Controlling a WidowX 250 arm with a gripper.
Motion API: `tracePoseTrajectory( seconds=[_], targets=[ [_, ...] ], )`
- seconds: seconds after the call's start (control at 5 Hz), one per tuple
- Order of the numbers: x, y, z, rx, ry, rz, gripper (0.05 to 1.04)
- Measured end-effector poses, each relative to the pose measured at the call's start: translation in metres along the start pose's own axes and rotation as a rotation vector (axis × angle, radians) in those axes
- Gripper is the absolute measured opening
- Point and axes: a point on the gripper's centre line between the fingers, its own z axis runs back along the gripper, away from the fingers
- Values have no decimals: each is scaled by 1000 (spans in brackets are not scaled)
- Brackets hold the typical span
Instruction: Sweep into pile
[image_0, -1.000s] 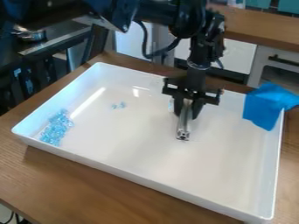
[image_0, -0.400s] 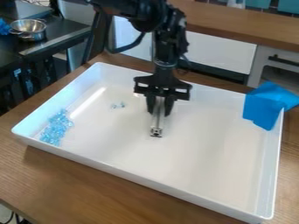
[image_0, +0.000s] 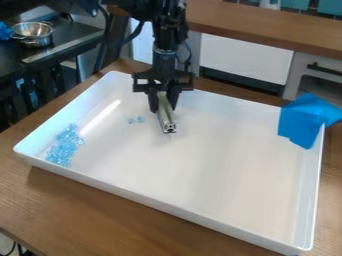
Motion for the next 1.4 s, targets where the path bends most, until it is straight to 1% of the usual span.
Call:
tracePoseTrajectory(
  seconds=[0.2,0.4,0.6,0.8,1.0,1.2,1.4],
  targets=[
    [5,-3,-4,-57,-22,220,381],
    [7,10,-7,-68,-70,359,381],
    [6,18,-11,-59,-108,415,381],
    [-1,39,-12,-63,-65,514,381],
    [-19,74,-9,-75,-7,606,381],
    [-30,99,-5,-85,44,662,381],
    [-42,128,-3,-55,102,704,381]
  ],
)
